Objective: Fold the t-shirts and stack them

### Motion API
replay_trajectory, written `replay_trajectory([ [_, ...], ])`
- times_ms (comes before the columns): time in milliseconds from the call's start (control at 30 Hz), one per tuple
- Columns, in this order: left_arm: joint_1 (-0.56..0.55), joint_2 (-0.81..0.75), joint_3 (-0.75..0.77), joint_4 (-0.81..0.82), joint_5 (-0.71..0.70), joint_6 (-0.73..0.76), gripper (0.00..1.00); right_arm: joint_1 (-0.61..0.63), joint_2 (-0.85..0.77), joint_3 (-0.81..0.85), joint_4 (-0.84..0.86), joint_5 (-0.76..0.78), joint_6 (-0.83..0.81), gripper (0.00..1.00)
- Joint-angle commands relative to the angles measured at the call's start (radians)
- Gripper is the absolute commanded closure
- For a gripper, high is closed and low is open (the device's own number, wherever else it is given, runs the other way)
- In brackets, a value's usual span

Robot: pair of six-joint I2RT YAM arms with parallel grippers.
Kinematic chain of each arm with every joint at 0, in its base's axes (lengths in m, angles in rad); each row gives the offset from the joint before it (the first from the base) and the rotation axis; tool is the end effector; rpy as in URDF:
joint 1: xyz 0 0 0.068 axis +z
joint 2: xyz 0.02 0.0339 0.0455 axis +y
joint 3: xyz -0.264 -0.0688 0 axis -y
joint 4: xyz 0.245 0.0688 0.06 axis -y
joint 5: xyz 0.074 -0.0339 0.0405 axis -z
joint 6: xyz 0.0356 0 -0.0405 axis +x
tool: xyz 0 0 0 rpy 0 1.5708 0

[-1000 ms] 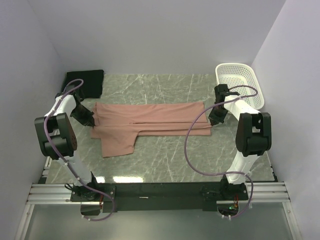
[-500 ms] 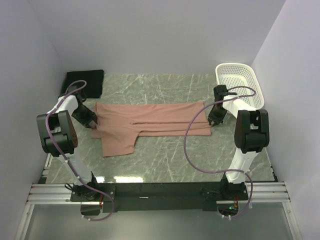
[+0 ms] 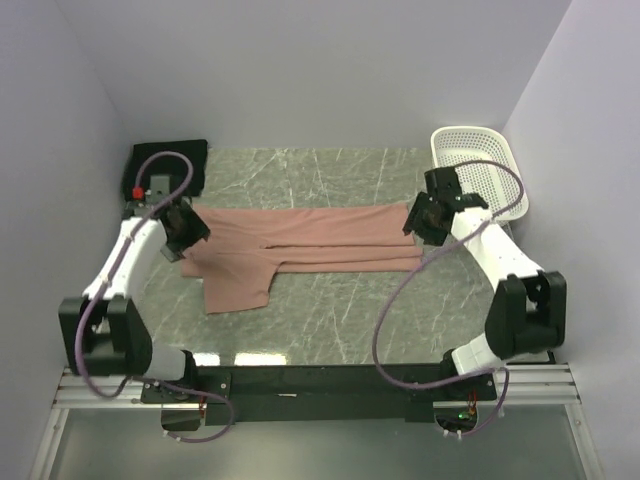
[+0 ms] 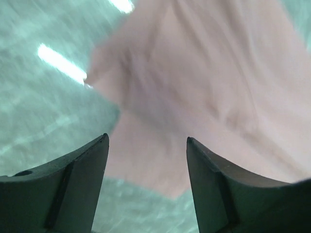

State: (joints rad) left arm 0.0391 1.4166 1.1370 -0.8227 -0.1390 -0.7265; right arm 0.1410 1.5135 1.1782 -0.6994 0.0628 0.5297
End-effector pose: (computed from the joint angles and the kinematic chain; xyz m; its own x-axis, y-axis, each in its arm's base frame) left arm 0.2804 0.0159 0.2669 -0.5992 -0.6818 -0.4196 -0.6679 0.7147 -0.2075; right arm 0.3091 0.0416 0.2589 -0.7894 0.3973 -0.4680 0.3364 0.9176 0.2115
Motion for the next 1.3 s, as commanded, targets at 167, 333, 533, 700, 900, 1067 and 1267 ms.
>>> replay_trajectory([
  [167, -0.298, -0.237, -0.287, 0.037, -0.02, -0.14, 0.4, 0.134, -0.24, -0.19, 0.037, 0.026, 0.001, 0.34],
  [333, -0.421, -0.202, -0.329, 0.071, -0.048, -0.182, 0.42, 0.149, -0.332, -0.29, 0.061, -0.014, 0.007, 0.34],
  [533, -0.522, -0.071, -0.319, 0.097, -0.073, -0.206, 0.42, 0.149, -0.386, -0.373, 0.077, -0.029, 0.004, 0.34],
  [700, -0.564, 0.021, -0.339, 0.111, -0.083, -0.244, 0.42, 0.149, -0.42, -0.413, 0.089, -0.043, 0.0, 0.34],
  [900, -0.593, 0.076, -0.373, 0.12, -0.097, -0.283, 0.54, 0.149, -0.417, -0.427, 0.1, -0.061, -0.007, 0.34],
  [1067, -0.593, 0.102, -0.396, 0.149, -0.105, -0.284, 0.87, 0.149, -0.412, -0.436, 0.109, -0.06, -0.002, 0.35],
  [1267, -0.593, 0.099, -0.3, 0.03, -0.216, -0.242, 0.99, 0.149, -0.404, -0.434, 0.101, -0.06, -0.011, 0.35],
])
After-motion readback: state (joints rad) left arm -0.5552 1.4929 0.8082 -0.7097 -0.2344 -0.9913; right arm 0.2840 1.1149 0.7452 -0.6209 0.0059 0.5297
